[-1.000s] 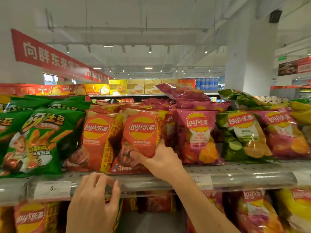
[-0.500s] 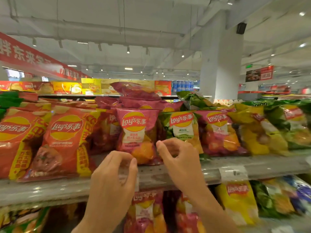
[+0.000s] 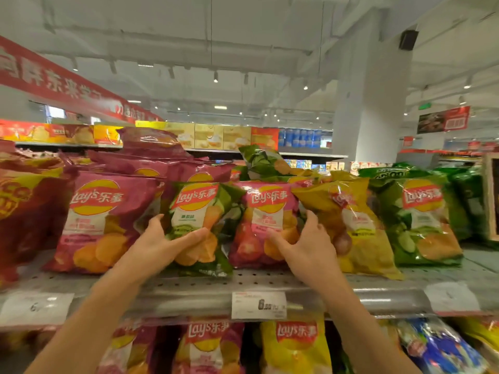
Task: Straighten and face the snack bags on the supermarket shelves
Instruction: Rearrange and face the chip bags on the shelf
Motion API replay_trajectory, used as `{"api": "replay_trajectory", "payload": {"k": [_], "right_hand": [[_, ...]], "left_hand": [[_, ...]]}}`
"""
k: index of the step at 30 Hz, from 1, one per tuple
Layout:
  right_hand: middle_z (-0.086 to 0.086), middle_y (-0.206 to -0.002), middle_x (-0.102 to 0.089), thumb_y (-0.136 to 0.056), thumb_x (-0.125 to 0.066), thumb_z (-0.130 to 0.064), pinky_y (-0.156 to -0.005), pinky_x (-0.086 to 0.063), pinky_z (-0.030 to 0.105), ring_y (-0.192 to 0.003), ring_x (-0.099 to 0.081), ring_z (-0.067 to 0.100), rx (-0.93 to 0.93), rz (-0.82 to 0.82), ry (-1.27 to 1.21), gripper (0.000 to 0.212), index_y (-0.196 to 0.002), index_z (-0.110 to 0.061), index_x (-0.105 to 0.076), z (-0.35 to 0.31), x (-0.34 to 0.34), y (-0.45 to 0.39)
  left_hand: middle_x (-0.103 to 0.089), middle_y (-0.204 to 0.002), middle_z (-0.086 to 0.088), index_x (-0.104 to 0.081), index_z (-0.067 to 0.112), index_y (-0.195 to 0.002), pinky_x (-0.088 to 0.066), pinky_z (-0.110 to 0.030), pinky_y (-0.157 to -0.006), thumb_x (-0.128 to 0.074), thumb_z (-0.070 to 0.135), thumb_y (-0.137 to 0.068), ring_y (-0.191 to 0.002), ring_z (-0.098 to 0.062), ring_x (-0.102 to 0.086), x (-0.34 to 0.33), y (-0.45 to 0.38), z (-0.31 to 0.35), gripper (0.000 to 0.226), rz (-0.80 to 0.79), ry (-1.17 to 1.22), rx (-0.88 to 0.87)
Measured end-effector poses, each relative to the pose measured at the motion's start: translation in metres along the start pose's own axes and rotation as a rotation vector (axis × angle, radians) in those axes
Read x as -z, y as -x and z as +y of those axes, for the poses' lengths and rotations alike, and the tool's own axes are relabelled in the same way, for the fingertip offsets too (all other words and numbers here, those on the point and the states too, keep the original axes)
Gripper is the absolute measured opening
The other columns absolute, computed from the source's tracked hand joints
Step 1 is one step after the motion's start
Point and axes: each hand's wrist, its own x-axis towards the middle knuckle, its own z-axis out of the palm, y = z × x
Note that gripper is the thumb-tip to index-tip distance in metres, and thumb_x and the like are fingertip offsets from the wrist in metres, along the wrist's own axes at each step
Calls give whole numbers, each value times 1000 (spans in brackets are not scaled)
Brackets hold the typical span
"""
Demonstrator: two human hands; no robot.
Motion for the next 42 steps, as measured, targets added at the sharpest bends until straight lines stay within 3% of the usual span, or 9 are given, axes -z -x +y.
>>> {"api": "replay_trajectory", "payload": {"k": [5,9,12,15,19,25,30,35,42], "right_hand": [[8,-140,-53,-65,-60,-91,-94,-56,42,-122,-58,29,-20,-247,121,129,-154,-8,-17,4,-3,-21],[2,-129,-59,-65,-64,-88,-91,-57,47,-114,-62,28,47,-204,101,106,-138,-17,-31,13,-8,-24],[-16,-114,-60,-62,-73,-80,-86,-57,34,-101,-62,11,103,-244,-109,88,-125,-31,-36,21,-5,-32],[-29,-107,-57,-60,-80,-75,-72,-45,14,-94,-57,-6,124,-246,-307,82,-122,-39,-40,25,3,-36],[-33,-108,-58,-59,-81,-74,-68,-45,10,-96,-60,-9,162,-231,-401,84,-126,-47,-38,31,5,-37],[-42,-108,-61,-61,-84,-68,-81,-54,15,-100,-61,-17,239,-178,-435,85,-132,-45,-43,30,12,-29],[-23,-104,-70,-51,-80,-73,-81,-54,19,-93,-66,-6,199,-53,-429,81,-120,-37,-56,24,42,-20],[-27,-94,-72,-49,-80,-71,-66,-58,22,-85,-71,-4,192,79,-511,65,-104,-43,-58,30,89,-4],[-14,-105,-74,-57,-82,-65,-79,-57,30,-91,-70,-1,152,177,-486,73,-119,-33,-61,55,111,19]], "left_hand": [[-76,-91,11,-66,21,-116,-48,-12,-69,-74,68,-49,-83,-1,-70,1,-9,-1,83,-111,-12,-37],[-70,-96,13,-61,26,-109,-46,-13,-65,-76,57,-54,-88,0,-65,3,-7,-4,65,-53,49,-79],[-68,-89,17,-60,32,-95,-45,-13,-63,-75,58,-49,-84,2,-64,6,-5,-9,55,12,113,-97],[-69,-97,11,-59,26,-106,-47,-16,-66,-76,55,-53,-89,-5,-65,10,-5,-12,63,25,210,-70],[-71,-100,5,-59,23,-113,-50,-24,-71,-79,56,-52,-95,-13,-67,12,-5,-12,72,21,287,-35],[-72,-110,-3,-58,14,-127,-54,-34,-87,-84,60,-45,-103,-20,-68,14,-9,-15,98,10,307,-15],[-66,-100,9,-55,21,-120,-49,-23,-71,-79,62,-44,-93,-10,-63,2,-8,-5,90,23,167,-60],[-70,-99,12,-59,27,-106,-52,-15,-64,-83,60,-44,-91,-4,-67,-42,-7,23,74,-44,268,-107],[-67,-115,3,-56,20,-123,-56,-36,-89,-84,61,-61,-106,-15,-63,-111,-13,53,80,-119,131,-105]]}}
